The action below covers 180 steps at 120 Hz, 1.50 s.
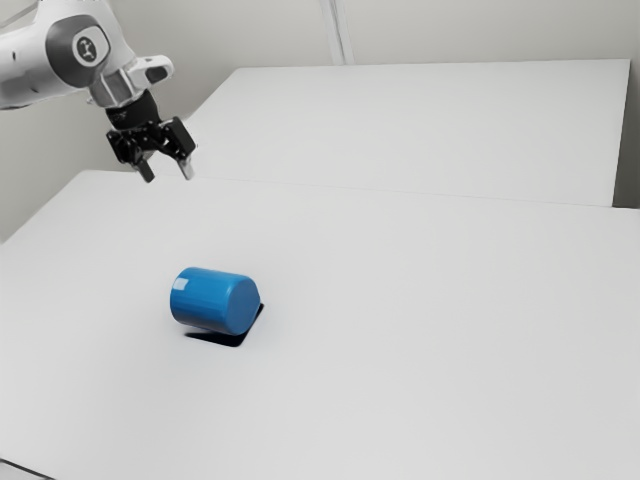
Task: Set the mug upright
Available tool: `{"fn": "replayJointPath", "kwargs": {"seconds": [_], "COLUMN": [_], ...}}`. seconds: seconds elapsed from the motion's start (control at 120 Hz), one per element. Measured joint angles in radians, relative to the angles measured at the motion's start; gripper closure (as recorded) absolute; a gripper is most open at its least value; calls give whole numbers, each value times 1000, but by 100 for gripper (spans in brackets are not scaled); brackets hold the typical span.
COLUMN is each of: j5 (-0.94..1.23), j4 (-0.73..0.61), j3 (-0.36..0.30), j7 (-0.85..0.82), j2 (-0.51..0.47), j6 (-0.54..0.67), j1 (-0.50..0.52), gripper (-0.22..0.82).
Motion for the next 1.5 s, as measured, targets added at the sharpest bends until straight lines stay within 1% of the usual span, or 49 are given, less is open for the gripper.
{"fn": "replayJointPath", "kwargs": {"seconds": [0.067, 0.133, 0.267, 0.5, 0.575, 0.708, 0.8, 0.942, 1.083, 1.108, 1.225, 1.292, 1.375, 1.5], "j5": [-90, -170, -359, -635, -696, -771, -801, -867, -902, -906, -917, -920, -923, -923], "j4": [-25, -37, -63, -165, -171, -174, -201, -299, -319, -320, -320, -320, -320, -322], "j3": [62, 85, 94, 94, 94, 93, 93, 89, 81, 80, 79, 80, 79, 79], "j7": [31, 69, 162, 365, 433, 538, 598, 672, 725, 734, 769, 786, 804, 827], "j2": [0, 11, 84, 213, 274, 341, 351, 345, 344, 344, 343, 343, 339, 309], "j6": [-13, -26, -68, -125, -139, -154, -160, -165, -169, -170, -173, -174, -176, -176], "j1": [27, 95, 215, 324, 338, 337, 333, 326, 325, 325, 324, 324, 324, 319], "gripper": [0, 0, 0, 0, 0, 0, 0, 0, 0, 3, 36, 50, 61, 70]}}
